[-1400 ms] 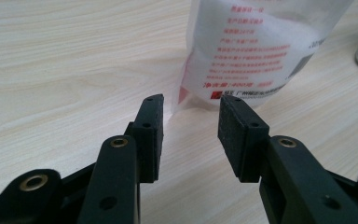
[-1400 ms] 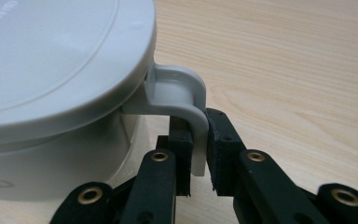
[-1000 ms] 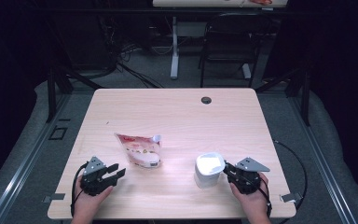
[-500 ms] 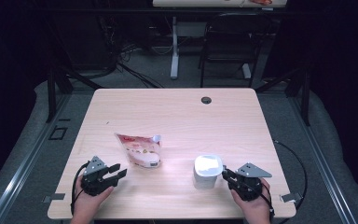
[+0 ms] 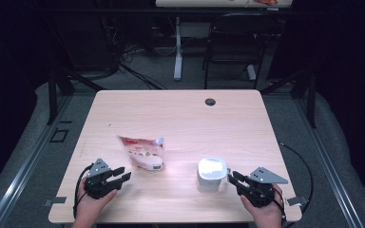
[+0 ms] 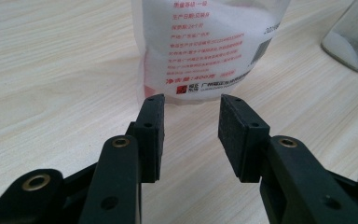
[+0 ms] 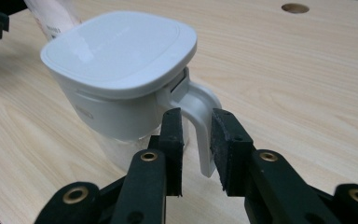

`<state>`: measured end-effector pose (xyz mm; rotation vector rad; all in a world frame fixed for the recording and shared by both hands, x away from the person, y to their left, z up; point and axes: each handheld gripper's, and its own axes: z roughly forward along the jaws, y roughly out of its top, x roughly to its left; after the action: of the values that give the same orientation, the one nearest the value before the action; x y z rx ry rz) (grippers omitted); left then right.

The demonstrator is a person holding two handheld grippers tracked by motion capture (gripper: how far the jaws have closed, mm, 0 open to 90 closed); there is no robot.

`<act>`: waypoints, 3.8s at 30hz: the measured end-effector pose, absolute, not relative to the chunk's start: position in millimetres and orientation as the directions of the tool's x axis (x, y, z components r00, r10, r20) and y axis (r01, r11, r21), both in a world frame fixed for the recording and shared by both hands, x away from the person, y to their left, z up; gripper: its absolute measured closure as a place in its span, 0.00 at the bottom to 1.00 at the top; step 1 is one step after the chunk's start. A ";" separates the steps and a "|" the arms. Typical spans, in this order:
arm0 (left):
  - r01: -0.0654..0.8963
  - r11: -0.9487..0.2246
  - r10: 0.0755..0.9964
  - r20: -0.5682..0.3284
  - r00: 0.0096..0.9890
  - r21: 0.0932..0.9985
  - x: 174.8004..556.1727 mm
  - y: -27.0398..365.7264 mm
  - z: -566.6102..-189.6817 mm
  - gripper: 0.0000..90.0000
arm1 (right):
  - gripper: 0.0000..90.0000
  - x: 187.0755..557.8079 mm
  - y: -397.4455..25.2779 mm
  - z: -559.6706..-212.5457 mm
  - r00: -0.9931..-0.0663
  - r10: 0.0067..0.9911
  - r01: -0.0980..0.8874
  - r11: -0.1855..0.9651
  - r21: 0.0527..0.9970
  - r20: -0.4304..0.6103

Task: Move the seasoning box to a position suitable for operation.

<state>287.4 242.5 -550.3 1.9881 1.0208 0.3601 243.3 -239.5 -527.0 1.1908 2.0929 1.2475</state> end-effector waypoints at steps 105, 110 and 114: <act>0.526 -0.305 0.781 -0.108 0.615 0.794 290.7 245.7 -549.6 0.66 | 1.00 272.9 -216.8 -484.8 -0.578 0.813 0.484 0.268 0.833 0.074; 0.525 -0.304 0.780 -0.108 0.616 0.795 290.7 245.6 -549.7 0.66 | 1.00 272.9 -217.5 -484.8 -0.578 0.812 0.486 0.267 0.832 0.077; 0.527 -0.302 0.782 -0.110 0.614 0.794 290.5 245.7 -549.5 0.66 | 1.00 272.9 -217.6 -485.1 -0.577 0.812 0.487 0.261 0.834 0.083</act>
<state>290.5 245.7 -549.5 1.9844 1.0337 0.3766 272.9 -217.6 -485.1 1.1855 2.1751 1.2362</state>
